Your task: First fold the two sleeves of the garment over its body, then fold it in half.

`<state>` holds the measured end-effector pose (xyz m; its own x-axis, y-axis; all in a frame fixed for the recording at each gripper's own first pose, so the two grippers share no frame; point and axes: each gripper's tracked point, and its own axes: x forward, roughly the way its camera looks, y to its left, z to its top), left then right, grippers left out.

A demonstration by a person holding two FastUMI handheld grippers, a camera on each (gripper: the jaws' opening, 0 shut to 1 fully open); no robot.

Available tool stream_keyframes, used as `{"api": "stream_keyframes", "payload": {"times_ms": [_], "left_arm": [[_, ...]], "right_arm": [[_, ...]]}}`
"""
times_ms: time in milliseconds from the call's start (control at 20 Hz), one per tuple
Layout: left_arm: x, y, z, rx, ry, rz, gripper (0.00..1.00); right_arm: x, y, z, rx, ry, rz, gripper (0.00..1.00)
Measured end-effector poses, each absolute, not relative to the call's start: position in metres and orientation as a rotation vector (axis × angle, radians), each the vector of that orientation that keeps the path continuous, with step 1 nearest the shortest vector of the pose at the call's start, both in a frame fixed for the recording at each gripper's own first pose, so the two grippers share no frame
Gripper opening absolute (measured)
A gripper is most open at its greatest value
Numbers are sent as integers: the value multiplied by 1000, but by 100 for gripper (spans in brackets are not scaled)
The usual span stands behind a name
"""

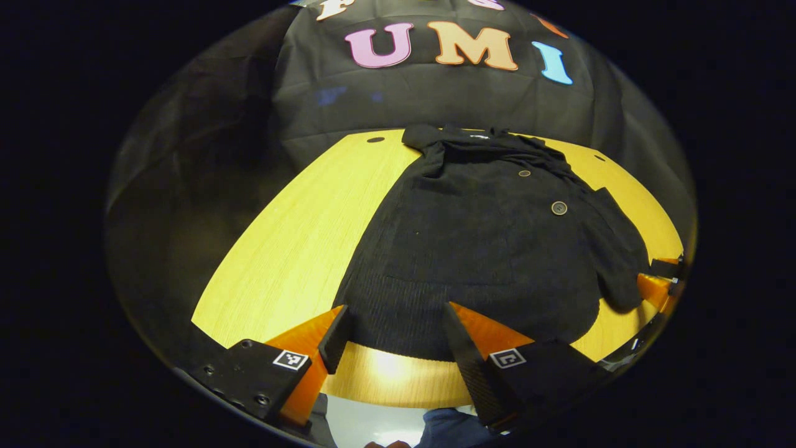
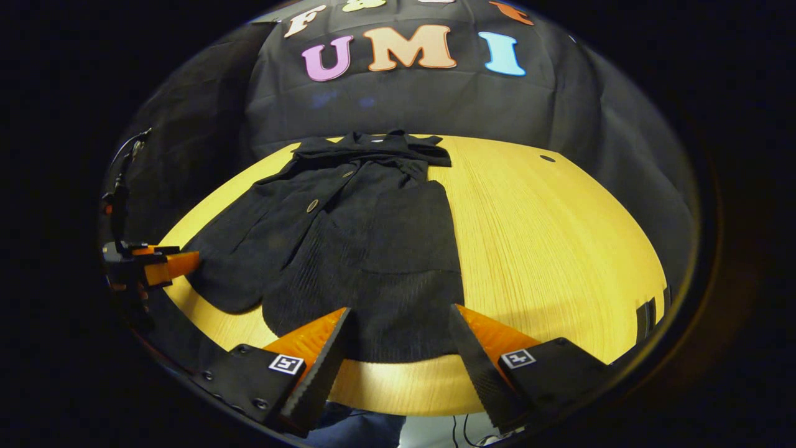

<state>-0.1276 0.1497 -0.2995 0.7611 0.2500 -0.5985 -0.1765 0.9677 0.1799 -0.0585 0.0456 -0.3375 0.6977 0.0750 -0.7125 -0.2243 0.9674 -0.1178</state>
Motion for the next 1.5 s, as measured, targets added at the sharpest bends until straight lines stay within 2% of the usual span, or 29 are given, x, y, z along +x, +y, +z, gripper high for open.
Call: {"api": "stream_keyframes", "payload": {"times_ms": [100,200,250,400,450,500,550,650,750,800,900,950,1500], "left_arm": [[-125,145,-302,118,653,225,90],[-126,144,-303,56,645,234,81],[-124,144,-302,31,645,237,75],[-126,135,-306,21,691,176,72],[-125,134,-306,19,696,159,63],[-124,131,-305,18,698,137,55],[-123,128,-306,16,694,121,40],[-122,126,-306,12,682,114,8],[-120,124,-308,30,685,106,0],[-119,125,-307,32,689,98,0],[-119,127,-305,9,701,87,0],[-118,128,-307,-8,712,83,0],[-115,133,-306,-77,785,38,0]], "right_arm": [[-60,49,-339,-194,775,165,98],[-62,55,-341,-189,773,173,87],[-64,59,-343,-190,775,177,74],[-67,71,-344,-193,777,183,38],[-68,71,-345,-192,779,176,26],[-67,72,-344,-185,782,171,26],[-69,76,-345,-165,788,176,26],[-70,77,-345,-135,796,155,15],[-72,81,-344,-121,810,142,16],[-73,84,-345,-112,825,142,10],[-76,90,-346,-128,839,151,10],[-78,89,-344,-144,844,150,5],[-71,93,-324,-140,844,132,5]]}}
